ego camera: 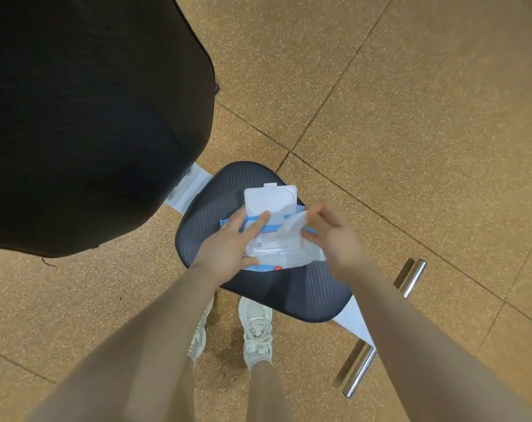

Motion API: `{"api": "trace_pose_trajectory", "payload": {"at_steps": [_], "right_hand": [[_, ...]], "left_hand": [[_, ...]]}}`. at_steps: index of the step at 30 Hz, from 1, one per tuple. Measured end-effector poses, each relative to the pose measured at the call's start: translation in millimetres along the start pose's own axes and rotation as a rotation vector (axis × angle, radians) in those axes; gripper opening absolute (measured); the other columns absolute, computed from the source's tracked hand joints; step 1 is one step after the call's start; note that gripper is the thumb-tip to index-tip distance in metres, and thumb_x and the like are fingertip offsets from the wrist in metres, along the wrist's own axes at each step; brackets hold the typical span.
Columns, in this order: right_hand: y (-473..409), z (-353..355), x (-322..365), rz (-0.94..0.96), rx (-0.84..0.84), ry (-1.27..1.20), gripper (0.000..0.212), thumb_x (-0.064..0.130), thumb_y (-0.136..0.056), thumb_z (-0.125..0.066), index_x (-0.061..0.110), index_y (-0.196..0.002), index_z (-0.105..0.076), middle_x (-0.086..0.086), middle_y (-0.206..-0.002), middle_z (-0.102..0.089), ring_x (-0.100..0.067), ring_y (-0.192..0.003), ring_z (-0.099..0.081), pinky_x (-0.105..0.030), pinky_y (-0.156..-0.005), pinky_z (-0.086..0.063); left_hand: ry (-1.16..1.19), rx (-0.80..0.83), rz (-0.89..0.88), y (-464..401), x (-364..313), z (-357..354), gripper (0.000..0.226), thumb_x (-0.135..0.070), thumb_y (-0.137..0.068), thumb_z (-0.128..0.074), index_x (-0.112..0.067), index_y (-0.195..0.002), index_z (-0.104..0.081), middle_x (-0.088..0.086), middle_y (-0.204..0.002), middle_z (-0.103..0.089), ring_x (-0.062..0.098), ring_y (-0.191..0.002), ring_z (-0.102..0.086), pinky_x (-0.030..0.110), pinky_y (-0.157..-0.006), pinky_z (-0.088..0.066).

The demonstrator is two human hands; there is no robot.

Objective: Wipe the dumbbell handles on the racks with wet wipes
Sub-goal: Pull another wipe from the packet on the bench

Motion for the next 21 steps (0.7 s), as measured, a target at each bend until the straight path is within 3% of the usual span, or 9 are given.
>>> {"api": "trace_pose_trajectory", "payload": {"at_steps": [1,3,7,10,13,15,17,19,21], "right_hand": [[2.6,4.3,-2.4,-0.057,-0.002,-0.167,0.031,0.001,-0.093,-0.045,0.018,-0.066,-0.045,0.001,-0.072,-0.050,-0.017,-0.077,-0.049,-0.026,-0.074,-0.042],[9.7,9.2,-1.6,-0.078,-0.033,-0.271,0.031,0.003,-0.095,-0.043,0.017,-0.067,-0.043,0.004,-0.068,-0.053,-0.012,-0.074,-0.051,-0.024,-0.074,-0.043],[22.6,27.4,7.8,-0.066,-0.286,-0.542,0.029,0.015,-0.099,-0.040,0.019,-0.070,-0.042,0.006,-0.059,-0.047,-0.008,-0.058,-0.043,-0.023,-0.058,-0.036],[21.6,31.1,19.5,-0.085,-0.321,-0.410,0.029,0.016,-0.098,-0.040,0.020,-0.070,-0.042,0.004,-0.062,-0.042,-0.009,-0.057,-0.039,-0.024,-0.056,-0.033],[20.5,23.0,22.9,-0.119,-0.291,-0.246,0.029,0.013,-0.098,-0.039,0.019,-0.069,-0.039,0.002,-0.063,-0.038,-0.010,-0.058,-0.034,-0.023,-0.053,-0.031],[20.7,19.1,19.9,-0.146,-0.262,-0.052,0.025,0.017,-0.097,-0.039,0.019,-0.073,-0.042,0.002,-0.067,-0.040,-0.011,-0.062,-0.037,-0.023,-0.054,-0.034],[19.4,14.8,16.1,-0.164,-0.226,0.030,0.022,0.020,-0.097,-0.039,0.020,-0.076,-0.044,0.003,-0.069,-0.042,-0.011,-0.064,-0.039,-0.025,-0.057,-0.033],[17.6,10.2,11.7,-0.189,-0.207,0.048,0.023,0.019,-0.097,-0.040,0.020,-0.075,-0.045,0.003,-0.071,-0.043,-0.011,-0.065,-0.040,-0.026,-0.059,-0.033],[17.0,8.3,8.6,-0.213,-0.223,0.008,0.025,0.017,-0.097,-0.041,0.021,-0.072,-0.045,0.001,-0.073,-0.046,-0.014,-0.070,-0.042,-0.028,-0.062,-0.034]], "left_hand": [[0.014,-0.011,0.011,0.2,0.1,-0.2,0.086,-0.034,-0.087,-0.060,-0.038,-0.145,0.003,-0.004,-0.154,0.002,0.018,-0.128,-0.037,0.030,-0.082,-0.049],[0.040,-0.036,0.038,1.6,-0.7,-0.2,0.086,-0.032,-0.087,-0.061,-0.038,-0.145,0.003,-0.004,-0.153,0.000,0.018,-0.127,-0.037,0.031,-0.082,-0.049],[0.030,-0.030,0.093,6.7,-3.1,-1.6,0.085,-0.031,-0.088,-0.058,-0.036,-0.146,0.004,-0.002,-0.153,-0.001,0.016,-0.123,-0.042,0.029,-0.082,-0.049],[0.049,-0.031,0.186,16.9,-1.0,-3.2,0.084,-0.033,-0.089,-0.057,-0.034,-0.146,0.004,0.001,-0.153,0.003,0.017,-0.127,-0.038,0.029,-0.083,-0.049],[0.138,-0.131,0.317,37.2,3.9,-1.4,0.087,-0.032,-0.086,-0.062,-0.027,-0.148,-0.001,0.009,-0.153,0.008,0.027,-0.132,-0.033,0.037,-0.089,-0.047],[0.159,-0.284,0.281,49.4,0.7,6.3,0.094,-0.028,-0.078,-0.072,-0.024,-0.147,-0.008,0.016,-0.152,-0.005,0.035,-0.132,-0.032,0.045,-0.096,-0.043],[0.127,-0.423,0.169,56.7,-7.1,18.1,0.098,-0.028,-0.069,-0.079,-0.024,-0.142,-0.013,0.017,-0.147,-0.024,0.032,-0.129,-0.032,0.049,-0.100,-0.035],[0.141,-0.434,0.085,59.0,-14.9,27.6,0.094,-0.029,-0.067,-0.080,-0.022,-0.137,-0.017,0.014,-0.139,-0.041,0.022,-0.125,-0.030,0.041,-0.105,-0.026],[0.047,-0.375,-0.025,58.2,-24.2,30.6,0.092,-0.031,-0.063,-0.082,-0.015,-0.134,-0.027,0.009,-0.127,-0.055,0.020,-0.119,-0.043,0.035,-0.103,-0.028]]}}
Point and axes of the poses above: each hand's wrist, its own y-axis away from the middle knuckle, its own z-axis out of the back of the hand, x = y × z, the point moved 7 cm from there along -y, towards the middle knuckle
